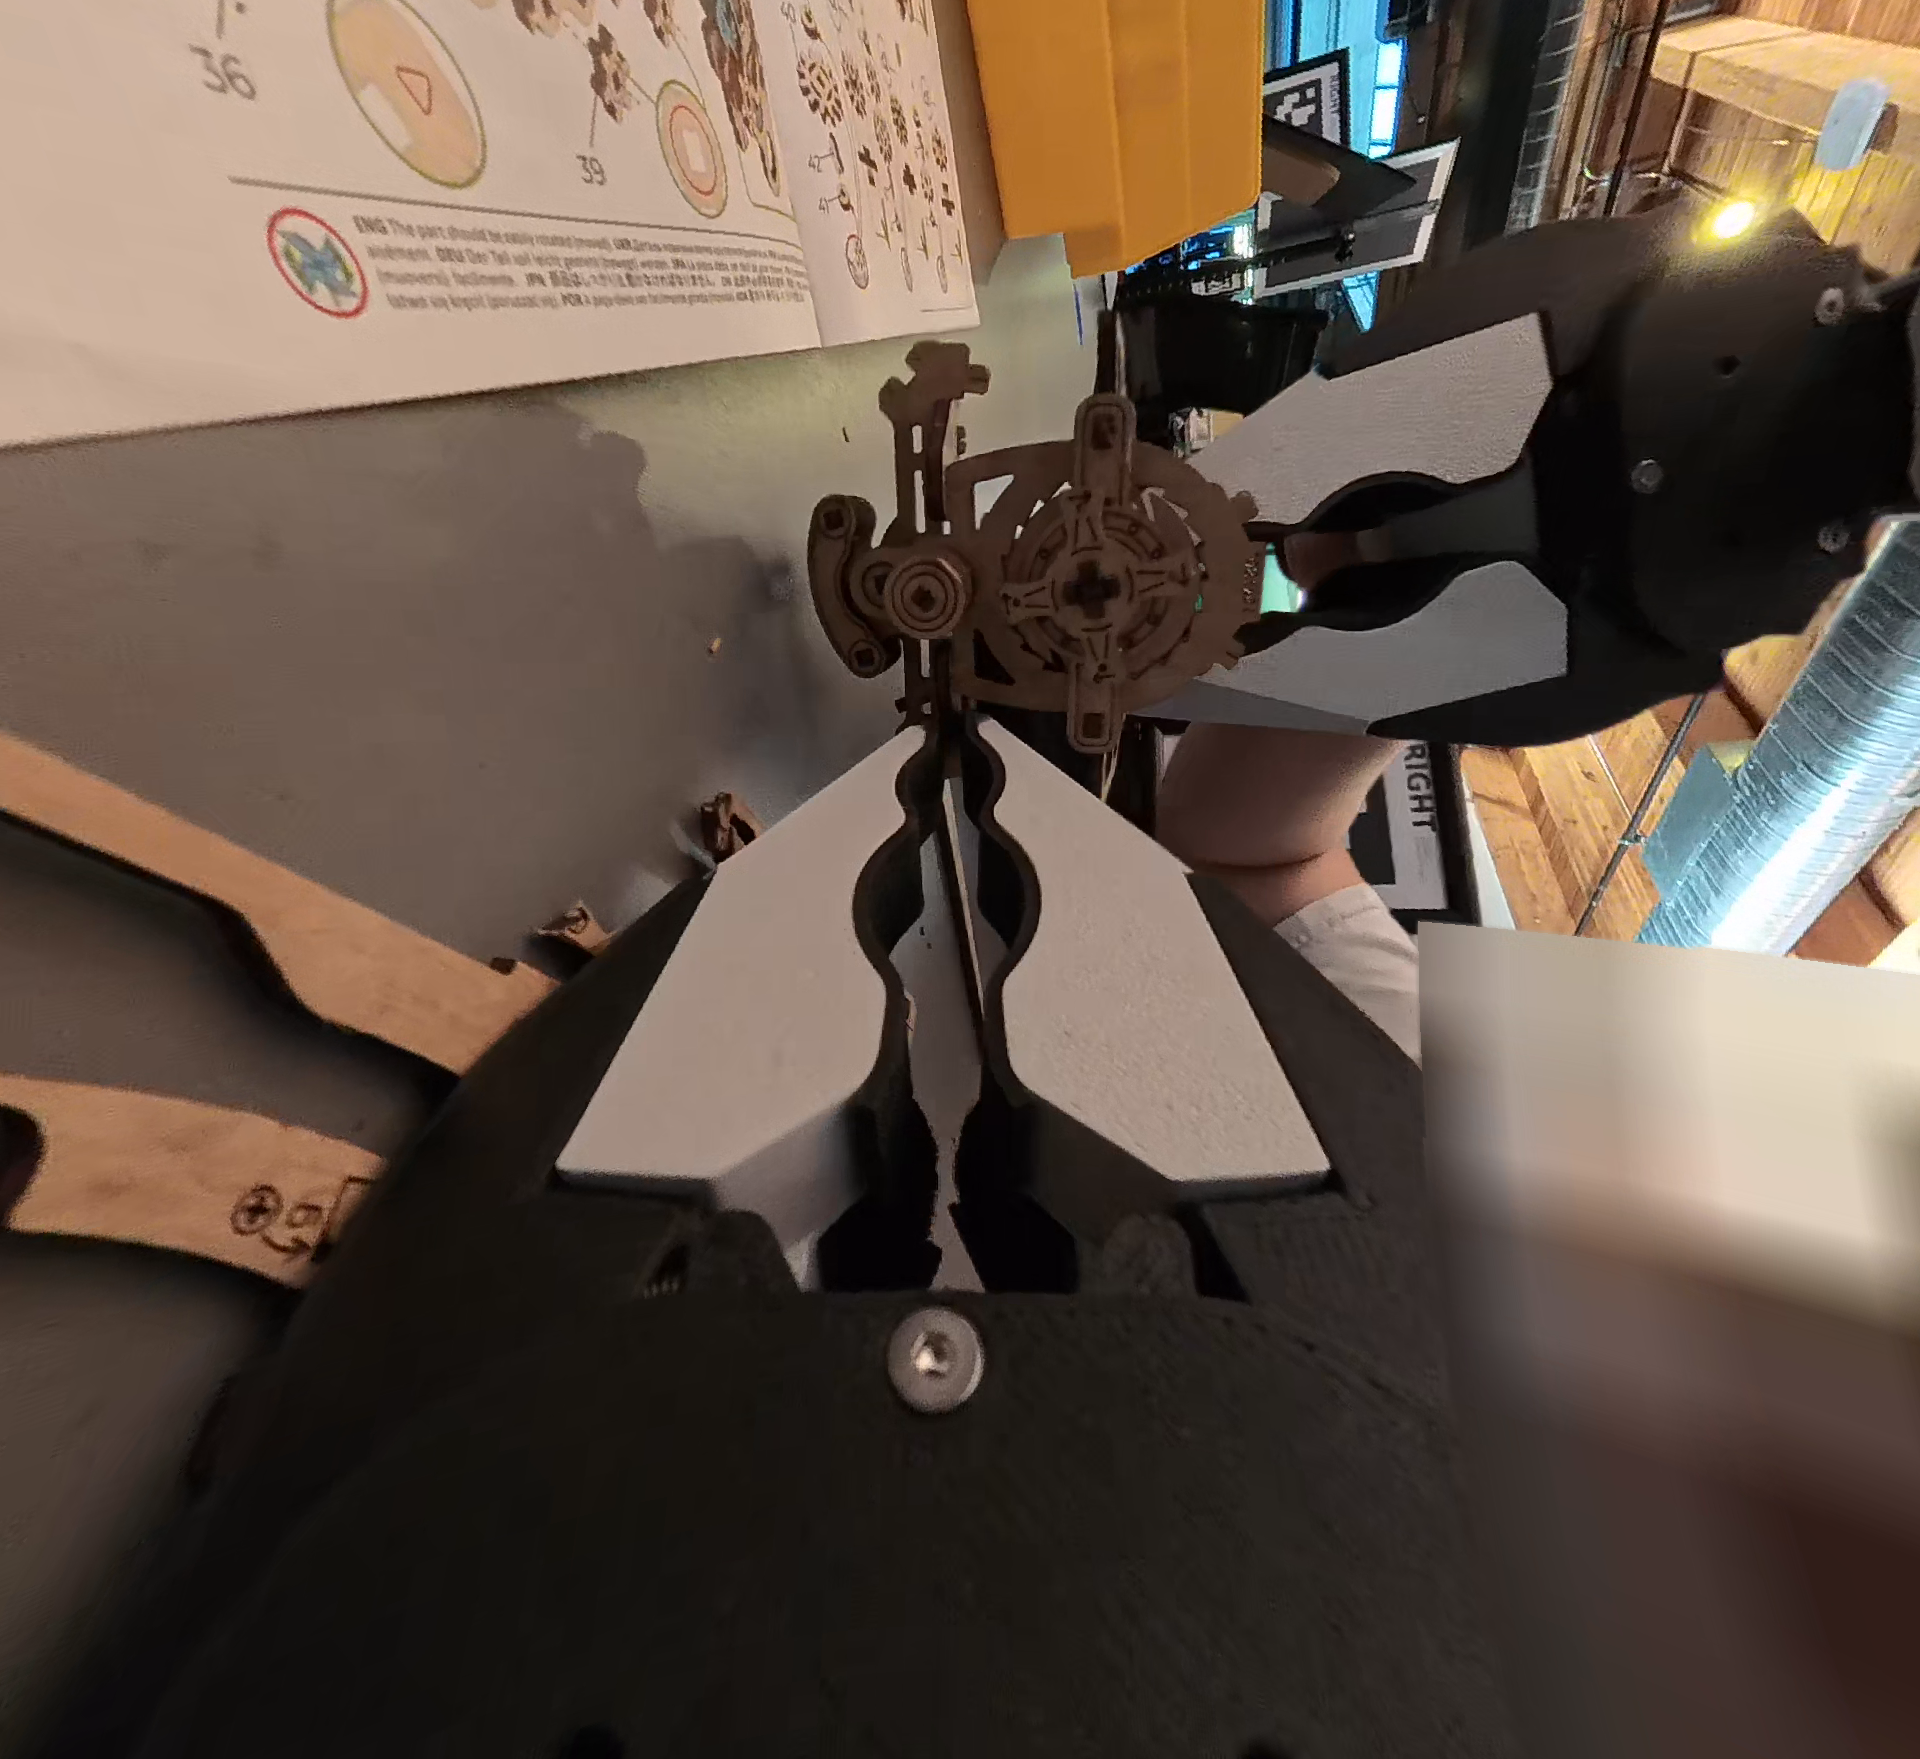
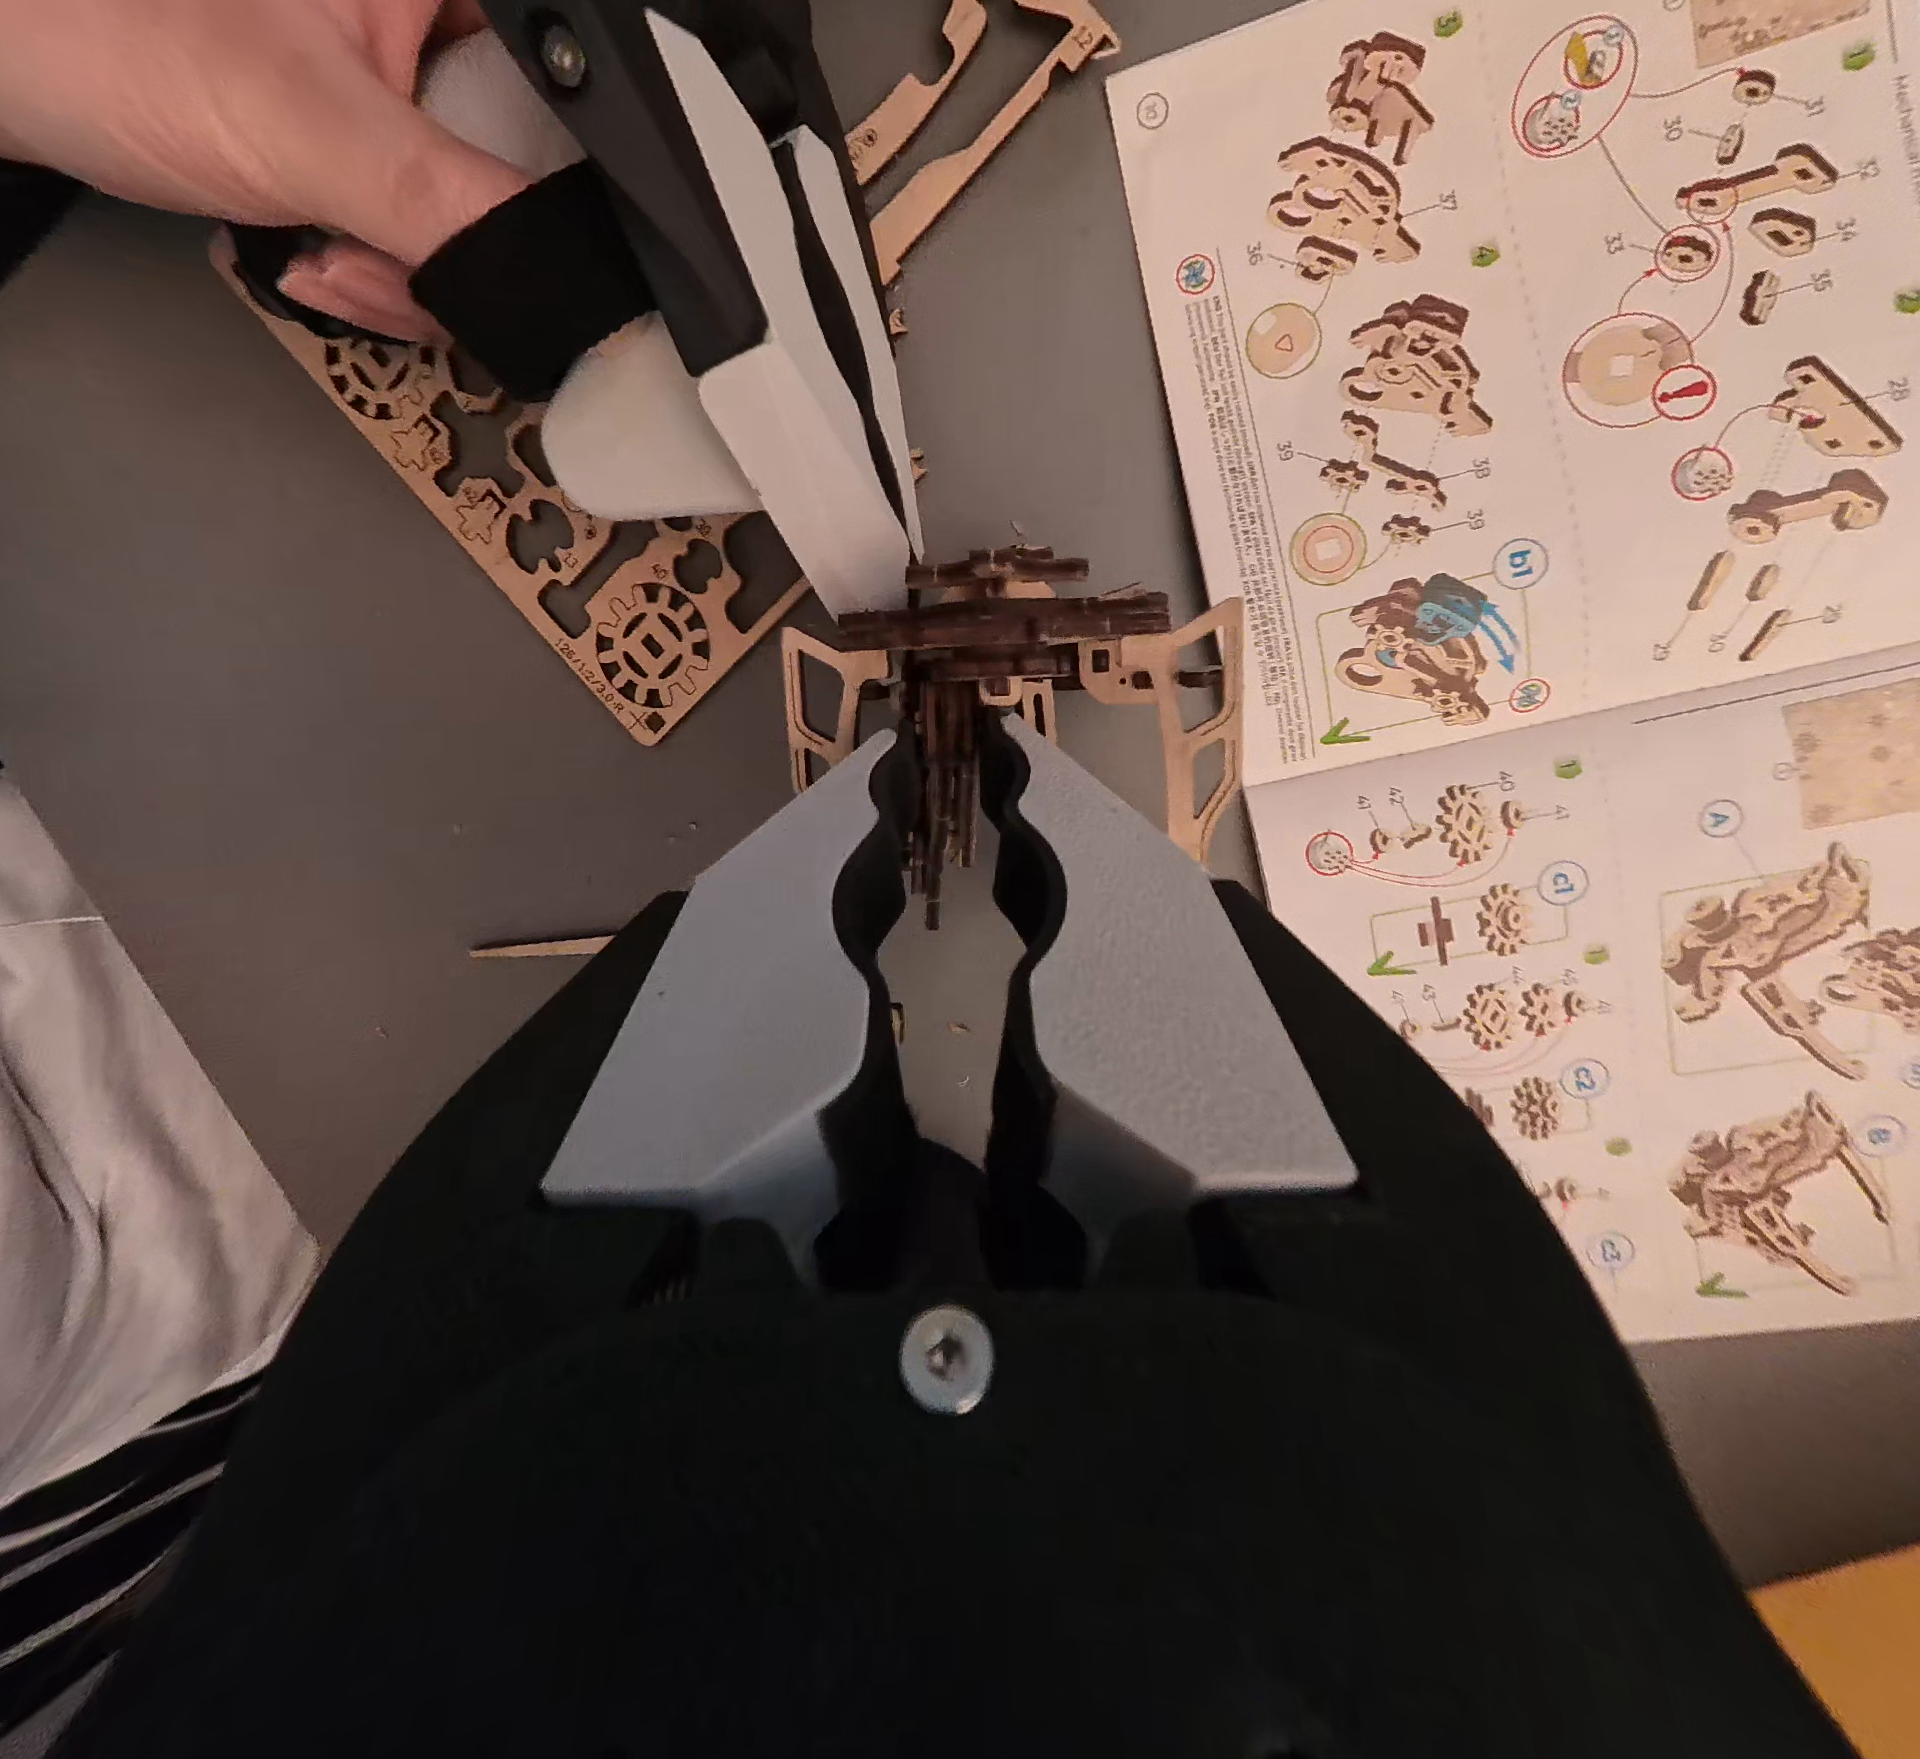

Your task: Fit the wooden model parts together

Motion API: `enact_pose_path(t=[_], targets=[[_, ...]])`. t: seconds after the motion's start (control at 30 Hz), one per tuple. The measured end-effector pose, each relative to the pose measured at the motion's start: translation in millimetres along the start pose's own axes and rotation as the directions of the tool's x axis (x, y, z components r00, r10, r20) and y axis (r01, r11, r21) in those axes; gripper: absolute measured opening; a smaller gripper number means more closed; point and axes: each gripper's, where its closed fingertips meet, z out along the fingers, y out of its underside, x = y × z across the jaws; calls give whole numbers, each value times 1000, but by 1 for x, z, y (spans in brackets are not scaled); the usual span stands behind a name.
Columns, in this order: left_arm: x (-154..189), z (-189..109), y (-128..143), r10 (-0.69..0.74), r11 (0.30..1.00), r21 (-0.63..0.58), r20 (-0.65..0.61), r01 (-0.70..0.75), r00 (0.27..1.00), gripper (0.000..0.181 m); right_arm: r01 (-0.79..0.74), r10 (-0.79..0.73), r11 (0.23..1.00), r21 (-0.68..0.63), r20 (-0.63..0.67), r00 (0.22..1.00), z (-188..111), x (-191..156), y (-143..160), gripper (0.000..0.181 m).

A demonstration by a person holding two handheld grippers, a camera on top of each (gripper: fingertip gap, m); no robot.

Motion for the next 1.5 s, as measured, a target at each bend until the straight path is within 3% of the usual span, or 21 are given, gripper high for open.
enact_pose_path(t=[0.23,0.53,1.0,1.5], targets=[[3,-4,-6,-29,999,33,-50,30,998,0,-58,58,998,25,4,998,-3,3,-5,10],[2,-3,-6,-19,999,33,-38,20,999,0,-17,16,999,50,21,1000,-3,7,1,10],[0,-3,-5,0,1000,29,-14,0,1000,0,-81,72,991,105,87,994,1,3,-2,10],[-4,-2,-5,28,999,20,26,-29,999,0,-45,41,993,113,40,998,5,6,0,11]])
